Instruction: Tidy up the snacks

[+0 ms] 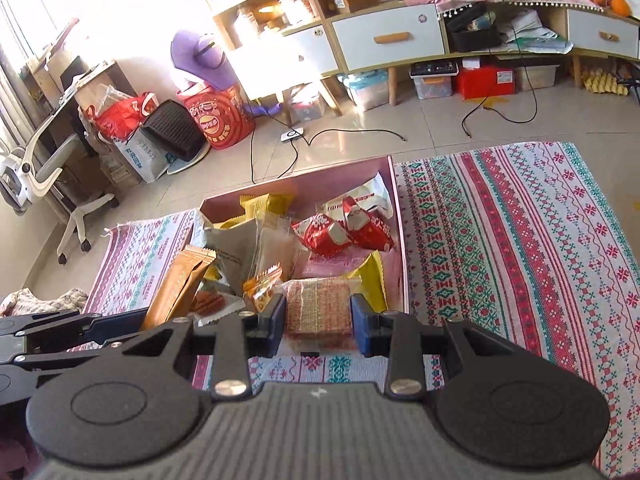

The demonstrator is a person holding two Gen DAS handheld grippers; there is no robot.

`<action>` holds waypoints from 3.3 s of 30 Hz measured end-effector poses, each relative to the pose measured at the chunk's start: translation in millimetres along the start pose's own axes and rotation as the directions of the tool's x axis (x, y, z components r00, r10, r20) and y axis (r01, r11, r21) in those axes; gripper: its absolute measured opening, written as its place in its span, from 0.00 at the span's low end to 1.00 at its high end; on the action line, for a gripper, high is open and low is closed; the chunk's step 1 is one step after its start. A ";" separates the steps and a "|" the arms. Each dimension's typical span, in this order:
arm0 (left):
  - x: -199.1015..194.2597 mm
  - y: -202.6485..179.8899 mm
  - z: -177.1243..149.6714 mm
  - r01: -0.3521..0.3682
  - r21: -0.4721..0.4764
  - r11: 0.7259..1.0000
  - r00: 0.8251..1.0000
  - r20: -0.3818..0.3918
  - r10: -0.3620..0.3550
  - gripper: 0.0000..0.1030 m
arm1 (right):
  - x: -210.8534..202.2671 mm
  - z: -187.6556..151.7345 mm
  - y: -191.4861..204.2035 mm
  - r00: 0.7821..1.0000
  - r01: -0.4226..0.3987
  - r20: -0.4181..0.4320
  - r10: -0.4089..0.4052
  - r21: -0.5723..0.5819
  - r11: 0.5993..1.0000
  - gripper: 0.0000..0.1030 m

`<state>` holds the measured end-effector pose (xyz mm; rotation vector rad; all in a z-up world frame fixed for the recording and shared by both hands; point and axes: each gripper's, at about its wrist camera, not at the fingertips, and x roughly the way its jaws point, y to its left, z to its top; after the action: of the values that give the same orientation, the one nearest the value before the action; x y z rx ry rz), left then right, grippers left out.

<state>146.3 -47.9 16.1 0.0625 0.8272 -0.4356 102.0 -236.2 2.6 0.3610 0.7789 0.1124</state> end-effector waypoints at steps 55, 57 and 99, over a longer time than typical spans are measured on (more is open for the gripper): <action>-53.7 -5.3 -53.3 -0.244 -0.123 0.962 0.969 0.012 0.248 1.00 | -53.3 -39.0 29.7 0.989 0.146 0.047 -0.140 -0.179 0.973 0.96; -59.1 -3.6 -60.3 -0.249 -0.142 0.958 0.968 0.004 0.252 1.00 | -54.1 -47.2 33.6 0.988 0.155 0.036 -0.150 -0.201 0.967 0.97; -64.1 4.8 -98.9 -0.343 -0.185 0.921 0.939 -0.058 0.339 1.00 | -37.5 -92.0 45.2 0.963 0.258 -0.003 -0.269 -0.274 0.926 1.00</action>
<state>41.1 0.8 -5.4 0.0312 0.8596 -0.0237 12.1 -177.3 -16.3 -0.0091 0.8335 -0.0277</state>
